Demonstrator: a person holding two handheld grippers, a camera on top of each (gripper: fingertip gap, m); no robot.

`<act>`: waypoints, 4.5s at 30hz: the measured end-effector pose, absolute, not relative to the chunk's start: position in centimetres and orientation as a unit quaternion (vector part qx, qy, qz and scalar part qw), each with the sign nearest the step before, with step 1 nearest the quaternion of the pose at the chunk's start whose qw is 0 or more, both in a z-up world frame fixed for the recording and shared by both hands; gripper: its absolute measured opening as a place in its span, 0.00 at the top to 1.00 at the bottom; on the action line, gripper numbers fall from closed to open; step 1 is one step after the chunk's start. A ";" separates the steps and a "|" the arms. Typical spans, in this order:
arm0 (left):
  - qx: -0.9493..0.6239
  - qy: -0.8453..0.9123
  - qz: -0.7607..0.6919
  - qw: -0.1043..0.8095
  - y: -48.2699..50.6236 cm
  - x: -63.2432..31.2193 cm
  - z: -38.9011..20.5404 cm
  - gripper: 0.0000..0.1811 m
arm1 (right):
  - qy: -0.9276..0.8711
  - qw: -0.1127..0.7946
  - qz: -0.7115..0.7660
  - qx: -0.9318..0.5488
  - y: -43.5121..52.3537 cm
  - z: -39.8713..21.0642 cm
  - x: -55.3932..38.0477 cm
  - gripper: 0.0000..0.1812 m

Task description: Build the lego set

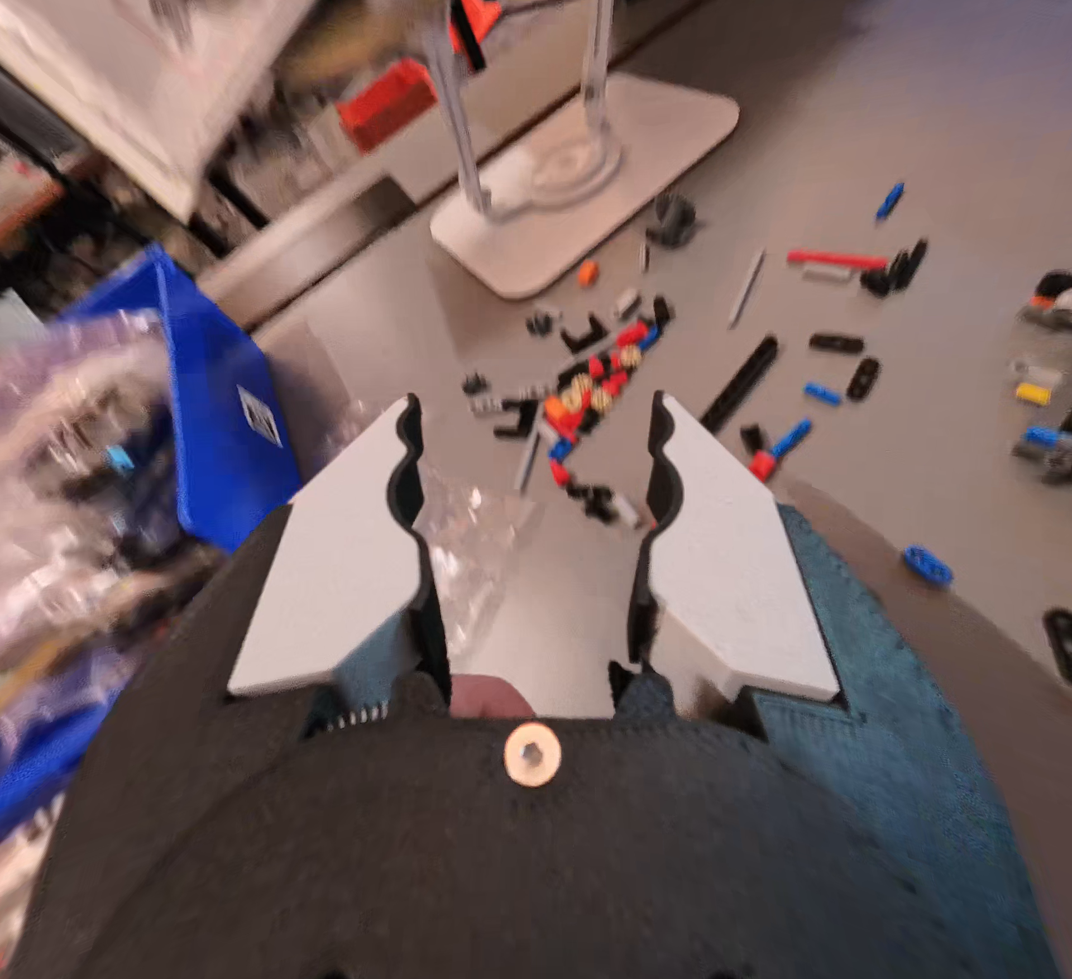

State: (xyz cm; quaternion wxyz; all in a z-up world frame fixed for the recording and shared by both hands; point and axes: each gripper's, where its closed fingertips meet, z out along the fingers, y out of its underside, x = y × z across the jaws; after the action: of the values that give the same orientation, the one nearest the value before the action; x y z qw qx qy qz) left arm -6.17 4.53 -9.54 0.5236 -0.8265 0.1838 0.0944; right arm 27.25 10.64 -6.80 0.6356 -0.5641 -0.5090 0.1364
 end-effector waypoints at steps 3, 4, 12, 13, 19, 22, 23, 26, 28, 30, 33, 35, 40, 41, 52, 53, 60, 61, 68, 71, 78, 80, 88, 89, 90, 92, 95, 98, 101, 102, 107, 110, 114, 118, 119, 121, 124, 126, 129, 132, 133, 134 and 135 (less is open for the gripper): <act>-0.794 0.225 0.111 0.554 7.9 -4.8 -5.4 0.59 | -0.522 0.637 0.143 -0.549 11.9 -2.9 24.8 0.67; -0.784 0.236 0.120 0.561 9.2 -4.6 -4.3 0.59 | -0.527 0.635 0.140 -0.547 12.6 -1.8 24.0 0.65; -0.720 0.251 0.146 0.630 19.4 -5.1 3.5 0.65 | -0.562 0.622 0.103 -0.535 21.8 4.7 17.2 0.60; -0.718 0.257 0.149 0.630 20.6 -4.7 4.3 0.65 | -0.568 0.617 0.111 -0.533 23.2 5.4 16.4 0.58; -0.723 0.294 0.173 0.600 28.1 -3.0 6.6 0.60 | -0.572 0.587 0.094 -0.565 35.6 8.1 15.0 0.52; -0.754 0.288 0.163 0.568 30.5 -3.8 5.4 0.57 | -0.553 0.577 0.123 -0.589 40.6 9.1 14.2 0.51; -0.758 0.286 0.155 0.566 30.9 -4.0 5.2 0.57 | -0.556 0.570 0.129 -0.591 41.8 9.0 13.8 0.49; -0.764 0.281 0.134 0.566 30.9 -4.4 5.0 0.57 | -0.573 0.539 0.146 -0.600 44.0 8.1 12.3 0.47; -0.761 0.286 0.139 0.565 30.7 -4.8 4.7 0.58 | -0.585 0.521 0.152 -0.603 45.0 7.3 11.7 0.47; -0.764 0.290 0.148 0.557 30.6 -5.2 4.1 0.61 | -0.598 0.505 0.163 -0.601 45.5 6.7 11.2 0.47; -0.763 0.287 0.143 0.561 30.6 -5.7 3.6 0.61 | -0.618 0.490 0.176 -0.589 45.3 6.0 10.7 0.46; -0.759 0.291 0.152 0.562 30.7 -5.9 3.4 0.61 | -0.622 0.486 0.175 -0.588 45.3 5.7 10.7 0.47; -0.753 0.289 0.153 0.571 30.7 -5.9 3.3 0.62 | -0.628 0.495 0.185 -0.571 44.4 5.5 10.6 0.58; -0.753 0.287 0.153 0.571 30.7 -5.9 3.3 0.62 | -0.628 0.498 0.183 -0.569 44.3 5.4 10.6 0.59; -0.755 0.288 0.151 0.569 30.4 -5.8 3.4 0.63 | -0.699 0.458 0.152 -0.527 37.4 6.1 9.9 1.00; -0.755 0.287 0.150 0.571 30.4 -5.8 3.5 0.63 | -0.699 0.453 0.160 -0.530 36.6 6.5 9.7 1.00; -0.706 0.326 0.120 0.617 27.2 -0.4 4.4 0.48 | -0.662 0.422 0.305 -0.538 30.1 11.6 5.7 1.00; -0.690 0.336 0.126 0.628 26.7 1.0 4.3 0.45 | -0.664 0.418 0.308 -0.538 29.4 11.7 4.8 1.00; -0.635 0.230 0.155 0.721 27.1 3.8 6.4 0.64 | -0.660 0.407 0.340 -0.532 26.0 12.4 -0.9 1.00; -0.649 0.178 0.095 0.733 27.7 2.6 6.2 0.88 | -0.644 0.435 0.351 -0.522 25.7 14.5 -1.4 0.82; -0.658 0.097 -0.072 0.744 26.1 -0.4 5.6 0.97 | -0.630 0.522 0.217 -0.533 30.6 15.2 2.7 0.86; -0.649 0.081 -0.119 0.747 25.4 -1.0 5.6 0.96 | -0.653 0.474 0.220 -0.549 30.6 12.0 2.3 0.88; -0.611 0.051 -0.169 0.772 22.6 -4.8 6.4 0.88 | -0.727 0.493 0.171 -0.446 27.1 8.2 -5.7 0.87; -0.614 0.042 -0.160 0.772 22.2 -5.6 6.2 0.84 | -0.720 0.510 0.166 -0.440 27.1 8.9 -6.7 0.88; -0.617 0.030 -0.152 0.772 21.9 -6.5 6.0 0.79 | -0.713 0.523 0.161 -0.438 27.3 9.5 -7.5 0.89; -0.626 0.004 -0.112 0.772 21.2 -8.7 5.0 0.71 | -0.705 0.538 0.167 -0.431 27.3 10.3 -8.9 0.91; -0.661 -0.040 -0.061 0.746 20.6 -11.4 2.4 0.66 | -0.699 0.550 0.151 -0.431 28.1 10.7 -10.2 0.91; -0.703 -0.047 -0.068 0.707 21.0 -11.4 0.9 0.69 | -0.703 0.540 0.152 -0.437 28.0 10.0 -11.2 0.89; -0.733 -0.055 -0.098 0.670 21.9 -10.8 0.6 0.77 | -0.713 0.536 0.118 -0.437 28.9 8.7 -11.6 0.90; -0.742 -0.063 -0.113 0.658 22.2 -10.6 0.4 0.76 | -0.714 0.536 0.109 -0.437 29.2 8.3 -11.8 0.90; -0.739 -0.082 -0.134 0.655 22.6 -10.3 0.8 0.77 | -0.717 0.534 0.126 -0.429 28.5 7.9 -11.7 0.90; -0.740 -0.077 -0.121 0.658 23.0 -10.1 0.9 0.79 | -0.729 0.510 0.163 -0.426 27.1 7.5 -11.1 0.92; -0.744 -0.012 -0.119 0.658 22.9 -8.2 0.6 0.76 | -0.740 0.506 0.131 -0.424 27.7 6.3 -10.1 0.91; -0.733 0.046 -0.069 0.675 22.5 -7.3 1.0 0.74 | -0.731 0.521 0.111 -0.427 28.3 5.6 -9.7 0.90; -0.738 0.037 -0.053 0.671 22.5 -7.9 0.8 0.77 | -0.724 0.531 0.103 -0.428 28.7 5.7 -9.6 0.90; -0.747 -0.004 -0.072 0.661 22.8 -9.0 0.3 0.80 | -0.713 0.545 0.087 -0.432 29.4 5.9 -9.6 0.90; -0.748 -0.041 -0.084 0.657 23.1 -9.7 0.1 0.83 | -0.683 0.581 0.063 -0.437 30.5 6.8 -9.7 0.90; -0.750 -0.038 -0.077 0.655 23.2 -9.4 0.2 0.81 | -0.663 0.603 0.049 -0.440 31.1 7.4 -9.7 0.91; -0.752 -0.047 -0.081 0.653 23.6 -9.2 0.5 0.80 | -0.645 0.619 0.024 -0.446 32.0 7.7 -9.7 0.93; -0.761 -0.050 -0.064 0.644 24.0 -9.1 0.4 0.81 | -0.640 0.622 0.022 -0.451 32.1 7.6 -9.9 0.94; -0.765 -0.050 -0.060 0.639 24.0 -9.1 0.3 0.84 | -0.639 0.621 0.027 -0.453 32.1 7.6 -9.9 0.94; -0.770 -0.050 -0.064 0.633 24.1 -8.9 0.0 0.89 | -0.638 0.622 0.031 -0.452 32.0 7.7 -9.9 0.93; -0.771 -0.056 -0.063 0.632 24.2 -9.0 0.0 0.92 | -0.638 0.623 0.033 -0.452 32.0 7.8 -9.9 0.93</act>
State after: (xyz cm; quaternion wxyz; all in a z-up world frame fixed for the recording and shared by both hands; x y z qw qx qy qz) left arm -9.00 24.20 -0.04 0.6315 -0.7707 -0.0560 -0.0633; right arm -9.87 32.00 7.76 0.6229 -0.4522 -0.6375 0.0327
